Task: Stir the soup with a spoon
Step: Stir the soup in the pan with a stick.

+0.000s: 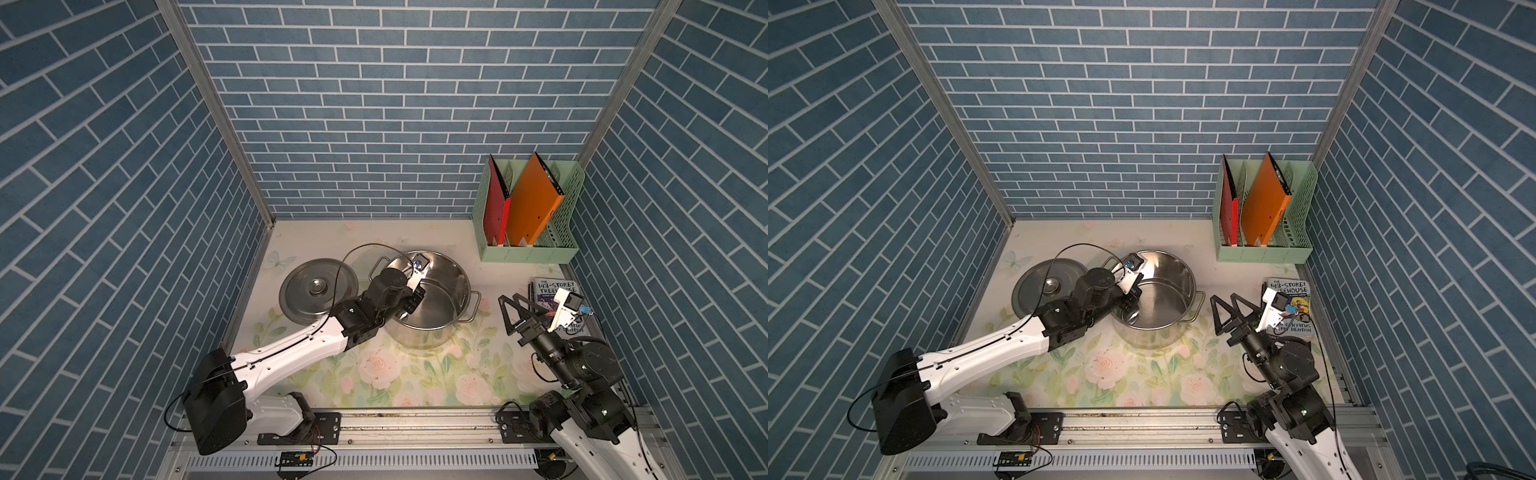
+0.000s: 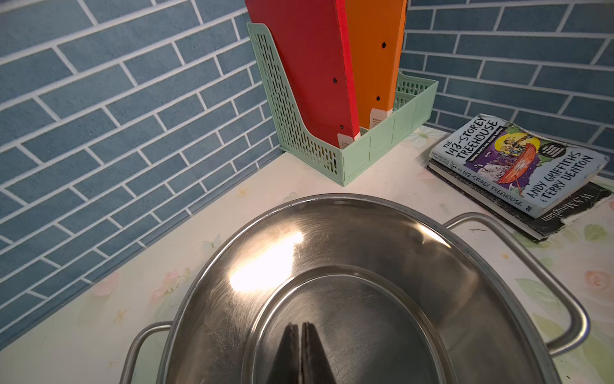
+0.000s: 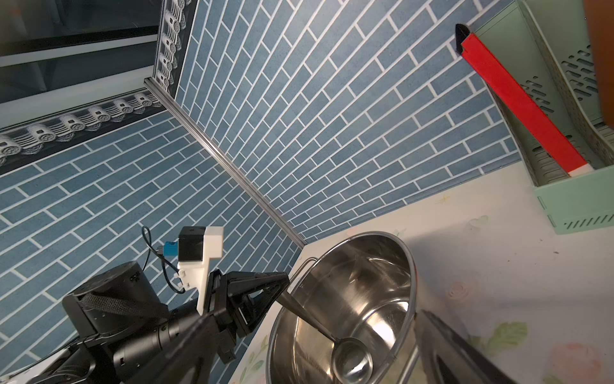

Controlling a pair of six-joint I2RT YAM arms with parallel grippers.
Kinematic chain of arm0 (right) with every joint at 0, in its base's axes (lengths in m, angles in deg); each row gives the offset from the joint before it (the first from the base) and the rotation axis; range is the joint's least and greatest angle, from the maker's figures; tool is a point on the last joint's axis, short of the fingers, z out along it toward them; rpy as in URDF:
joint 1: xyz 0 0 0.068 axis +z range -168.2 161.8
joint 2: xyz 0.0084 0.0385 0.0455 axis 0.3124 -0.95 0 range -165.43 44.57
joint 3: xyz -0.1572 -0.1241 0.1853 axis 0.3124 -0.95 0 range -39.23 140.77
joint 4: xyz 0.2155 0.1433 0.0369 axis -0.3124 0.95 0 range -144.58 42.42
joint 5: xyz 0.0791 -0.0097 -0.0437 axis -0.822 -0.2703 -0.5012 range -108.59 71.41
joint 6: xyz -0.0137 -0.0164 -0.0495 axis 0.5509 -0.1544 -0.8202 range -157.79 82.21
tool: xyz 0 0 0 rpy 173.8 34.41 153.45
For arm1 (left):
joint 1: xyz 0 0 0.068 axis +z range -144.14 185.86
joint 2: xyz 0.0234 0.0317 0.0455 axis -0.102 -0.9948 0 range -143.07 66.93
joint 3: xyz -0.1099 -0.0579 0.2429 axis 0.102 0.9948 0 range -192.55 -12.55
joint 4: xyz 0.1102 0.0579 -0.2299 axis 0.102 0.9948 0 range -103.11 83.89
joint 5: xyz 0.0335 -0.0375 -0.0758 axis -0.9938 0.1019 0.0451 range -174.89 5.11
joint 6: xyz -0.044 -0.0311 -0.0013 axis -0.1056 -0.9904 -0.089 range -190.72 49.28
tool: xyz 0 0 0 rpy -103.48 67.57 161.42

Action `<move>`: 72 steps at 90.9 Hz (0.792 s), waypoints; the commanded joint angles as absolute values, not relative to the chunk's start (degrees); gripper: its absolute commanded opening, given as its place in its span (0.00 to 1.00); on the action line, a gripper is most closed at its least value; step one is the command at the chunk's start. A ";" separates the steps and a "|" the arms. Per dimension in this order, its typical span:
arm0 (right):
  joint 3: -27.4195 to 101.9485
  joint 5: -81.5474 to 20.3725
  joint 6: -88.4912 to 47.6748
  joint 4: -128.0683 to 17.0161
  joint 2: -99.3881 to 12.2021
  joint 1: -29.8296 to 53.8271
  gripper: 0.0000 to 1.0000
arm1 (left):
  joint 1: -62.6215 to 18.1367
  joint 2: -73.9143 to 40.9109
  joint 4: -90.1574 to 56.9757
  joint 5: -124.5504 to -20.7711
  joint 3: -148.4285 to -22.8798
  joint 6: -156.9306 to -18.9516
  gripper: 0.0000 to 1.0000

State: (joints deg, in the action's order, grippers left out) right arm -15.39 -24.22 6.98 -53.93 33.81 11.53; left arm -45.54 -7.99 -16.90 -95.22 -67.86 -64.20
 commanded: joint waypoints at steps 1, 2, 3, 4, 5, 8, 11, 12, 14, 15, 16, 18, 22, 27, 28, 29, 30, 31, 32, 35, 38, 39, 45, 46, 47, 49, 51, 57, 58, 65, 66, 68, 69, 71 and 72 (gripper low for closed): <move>-15.01 -24.73 7.06 -54.16 33.20 11.77 0.96 | -45.56 -7.52 -21.28 -91.38 -67.26 -59.08 0.00; -14.99 -24.78 7.00 -54.15 33.13 11.77 0.96 | -45.56 -7.52 -21.32 -91.16 -67.24 -58.79 0.00; -14.94 -24.80 6.97 -54.01 33.05 11.77 0.96 | -45.56 -7.47 -21.39 -91.02 -67.23 -58.47 0.00; -14.91 -24.90 6.91 -53.98 32.97 11.77 0.96 | -45.56 -7.49 -21.42 -90.85 -67.22 -58.14 0.00; -14.89 -24.95 6.89 -53.97 32.88 11.77 0.96 | -45.56 -7.42 -21.49 -90.68 -67.18 -57.71 0.00; -14.83 -25.11 6.74 -53.96 32.53 11.76 0.96 | -45.56 -7.18 -21.62 -90.10 -67.01 -56.28 0.00; -14.75 -25.36 6.62 -54.00 32.12 11.77 0.96 | -45.56 -7.09 -21.51 -89.17 -66.83 -54.27 0.00; -14.73 -25.40 6.56 -54.03 32.02 11.77 0.96 | -45.56 -7.04 -21.44 -88.87 -66.76 -53.62 0.00; -14.71 -25.54 6.52 -54.09 31.77 11.77 0.96 | -45.60 -6.94 -21.28 -88.43 -66.66 -52.27 0.00; -14.71 -25.67 6.51 -54.15 31.62 11.77 0.96 | -45.63 -6.87 -21.19 -88.16 -66.63 -51.52 0.00; -14.75 -25.78 6.51 -54.19 31.46 11.77 0.96 | -45.64 -6.84 -21.02 -87.93 -66.57 -50.84 0.00; -14.76 -25.94 6.51 -54.43 31.19 11.79 0.96 | -45.64 -6.67 -20.67 -87.52 -66.60 -49.60 0.00; -14.77 -26.59 6.63 -55.00 30.55 11.77 0.96 | -45.65 -6.57 -19.76 -86.89 -66.60 -47.10 0.00; -14.76 -27.29 6.82 -55.70 29.81 11.75 0.95 | -45.65 -6.37 -18.34 -86.20 -66.56 -43.64 0.00; -14.73 -27.42 6.84 -55.80 29.67 11.76 0.95 | -45.60 -6.24 -18.05 -86.03 -66.54 -42.94 0.00; -14.72 -27.49 6.85 -55.85 29.52 11.76 0.95 | -45.63 -6.09 -17.78 -85.85 -66.53 -42.24 0.00; -14.67 -27.65 6.85 -55.91 29.31 11.76 0.95 | -45.68 -6.05 -17.55 -85.64 -66.43 -41.41 0.00; -14.60 -27.69 6.85 -55.90 29.12 11.77 0.95 | -45.71 -5.95 -17.35 -85.44 -66.34 -40.68 0.00; -14.48 -27.75 6.85 -55.90 28.89 11.77 0.95 | -45.72 -5.85 -17.21 -85.25 -66.25 -39.97 0.00; -14.26 -28.05 6.79 -55.85 28.23 11.77 0.95 | -45.80 -5.34 -17.02 -84.35 -65.69 -37.75 0.00; -14.00 -28.40 6.70 -55.89 27.55 11.77 0.95 | -45.94 -4.59 -17.21 -82.98 -64.93 -35.50 0.00; -13.91 -28.55 6.69 -55.89 27.32 11.77 0.95 | -45.97 -4.34 -17.36 -82.57 -64.62 -34.78 0.00; -13.46 -29.80 6.68 -56.16 25.66 11.77 0.95 | -46.50 -2.62 -18.48 -79.57 -62.44 -29.87 0.00; -13.34 -29.99 6.68 -56.12 25.36 11.68 0.95 | -46.65 -2.39 -18.69 -79.15 -62.15 -29.07 0.00; -13.14 -30.18 6.68 -56.01 25.08 11.72 0.95 | -46.76 -2.14 -18.89 -78.77 -61.83 -28.41 0.00; -12.73 -30.43 6.68 -55.68 24.47 11.76 0.95 | -46.96 -1.62 -19.26 -78.09 -61.26 -27.16 0.00; -12.28 -30.69 6.57 -55.14 23.68 11.74 0.94 | -47.14 -1.21 -19.59 -77.34 -60.65 -25.86 0.00; -10.33 -31.59 5.24 -52.75 21.24 11.77 0.94 | -47.41 -0.33 -20.08 -75.88 -59.61 -23.39 0.00; -9.92 -31.68 5.04 -52.17 20.78 11.77 0.94 | -47.45 -0.23 -20.20 -75.82 -59.50 -23.15 0.00; -6.85 -32.15 3.49 -47.83 17.29 11.76 0.94 | -47.84 0.66 -21.29 -74.83 -58.34 -21.40 0.00; -6.47 -32.45 3.28 -47.47 16.78 11.76 0.94 | -47.93 0.92 -21.55 -74.63 -58.08 -20.92 0.00; -5.84 -33.21 2.97 -46.82 15.85 11.77 0.95 | -48.17 1.40 -21.97 -74.26 -57.44 -19.62 0.00; -5.57 -33.64 2.85 -46.61 15.44 11.77 0.95 | -48.32 1.69 -22.15 -74.08 -57.19 -18.67 0.00; -5.02 -34.63 2.69 -46.39 14.50 11.77 0.95 | -48.71 2.28 -22.55 -73.71 -56.32 -16.82 0.00; -4.76 -35.09 2.66 -46.31 14.11 11.77 0.95 | -48.85 2.48 -22.75 -73.50 -55.92 -15.86 0.00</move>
State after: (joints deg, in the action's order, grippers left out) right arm -9.03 -30.73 5.80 -50.19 17.81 11.53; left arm -47.73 -0.05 -18.91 -77.21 -58.44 -25.64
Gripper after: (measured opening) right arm 0.945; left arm 0.080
